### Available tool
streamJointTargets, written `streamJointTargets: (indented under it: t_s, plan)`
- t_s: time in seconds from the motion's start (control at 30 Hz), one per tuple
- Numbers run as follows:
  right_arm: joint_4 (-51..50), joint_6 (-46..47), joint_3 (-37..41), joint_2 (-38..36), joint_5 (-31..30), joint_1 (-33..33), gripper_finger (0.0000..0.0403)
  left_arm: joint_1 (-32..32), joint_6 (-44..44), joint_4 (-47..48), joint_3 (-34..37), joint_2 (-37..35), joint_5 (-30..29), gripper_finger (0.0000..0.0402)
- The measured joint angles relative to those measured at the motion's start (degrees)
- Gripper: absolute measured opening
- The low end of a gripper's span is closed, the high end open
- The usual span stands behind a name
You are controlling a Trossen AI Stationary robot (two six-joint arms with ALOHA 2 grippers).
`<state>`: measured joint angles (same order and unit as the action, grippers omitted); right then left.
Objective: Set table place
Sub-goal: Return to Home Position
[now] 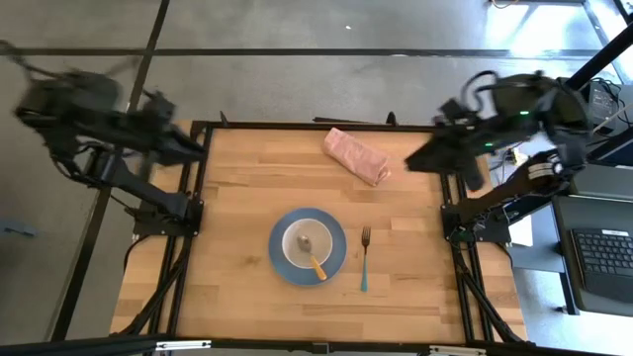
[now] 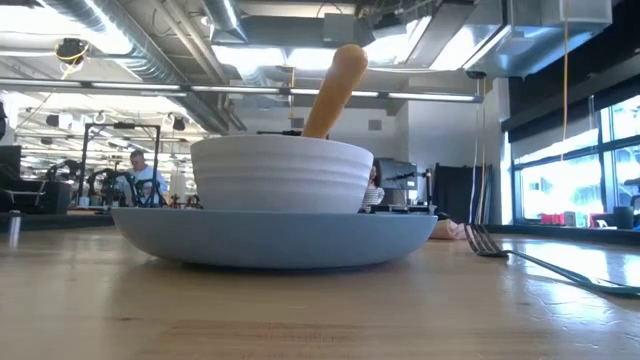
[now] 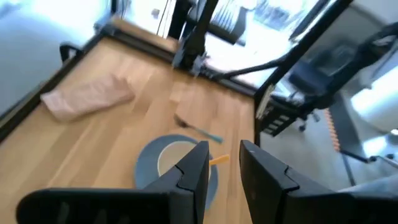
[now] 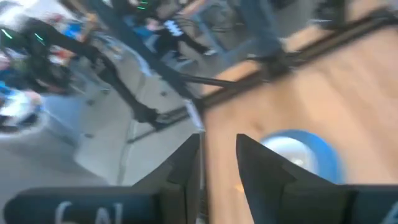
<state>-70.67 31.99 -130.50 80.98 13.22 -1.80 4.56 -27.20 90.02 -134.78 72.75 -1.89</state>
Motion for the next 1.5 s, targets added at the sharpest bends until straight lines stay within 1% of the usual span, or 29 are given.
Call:
streamJointTargets:
  t_s: [0.1,0.2,0.33,0.43,0.47,0.57,0.67,0.73,0.8,0.97,1.1,1.2,1.27,1.33,1.4,1.5]
  plan:
    - [-7.6,-2.2,0.0,-4.0,-4.3,0.0,0.0103,0.0,0.8,0.0,0.0,-5.0,-0.7,0.0082]
    - [-12.4,-2.5,0.0,-7.3,-5.8,0.0,0.0103,0.0,1.5,0.0,0.0,-10.7,-1.6,0.0082]
    - [-11.9,-2.1,0.0,-10.8,-8.7,0.0,0.0103,0.0,5.4,0.0,0.4,-17.7,-1.8,0.0082]
    - [-10.0,1.3,0.0,-12.4,-11.5,0.0,0.0103,0.0,5.7,0.1,2.5,-22.1,-2.1,0.0082]
    - [-10.2,-0.3,0.0,-12.7,-11.6,0.0,0.0103,0.0,5.7,0.0,3.5,-23.5,-2.1,0.0082]
    - [-10.9,-9.8,1.5,-14.5,-12.1,0.0,0.0103,-0.1,7.9,0.0,7.9,-28.4,-2.9,0.0082]
    - [-7.8,-12.8,6.4,-17.7,-12.1,0.0,0.0103,-0.8,9.8,-0.2,14.6,-33.6,-4.4,0.0082]
    - [-4.1,-13.0,11.3,-20.9,-12.2,0.0,0.0103,-0.8,9.2,-0.6,20.2,-37.3,-6.0,0.0082]
    - [0.4,-13.0,17.7,-25.1,-11.8,0.0,0.0103,-0.8,8.4,-3.9,26.4,-41.8,-6.5,0.0082]
    - [17.8,-13.0,38.0,-37.1,-7.9,0.0,0.0103,-0.8,10.2,-19.3,44.8,-54.6,-2.8,0.0082]
    - [33.4,-11.0,55.6,-46.4,-5.5,0.0,0.0103,-0.8,9.4,-29.7,58.5,-63.2,-0.8,0.0082]
    - [45.6,-9.3,67.4,-52.1,-2.6,0.0,0.0103,-0.8,9.4,-35.7,67.1,-67.2,0.2,0.0082]
    - [51.7,-8.3,74.6,-55.1,-2.0,0.0,0.0103,-0.8,8.8,-39.0,71.8,-69.4,0.1,0.0082]
    - [57.2,-7.9,81.0,-57.9,-2.0,0.0,0.0103,-0.8,7.8,-41.0,75.6,-71.1,0.3,0.0082]
    - [62.3,-7.9,87.5,-60.8,-2.0,0.0,0.0103,-0.8,7.9,-43.9,79.5,-72.5,2.0,0.0082]
    - [72.1,-7.9,97.4,-64.6,-2.0,0.0,0.0103,-0.8,9.7,-49.8,84.0,-72.3,4.2,0.0082]
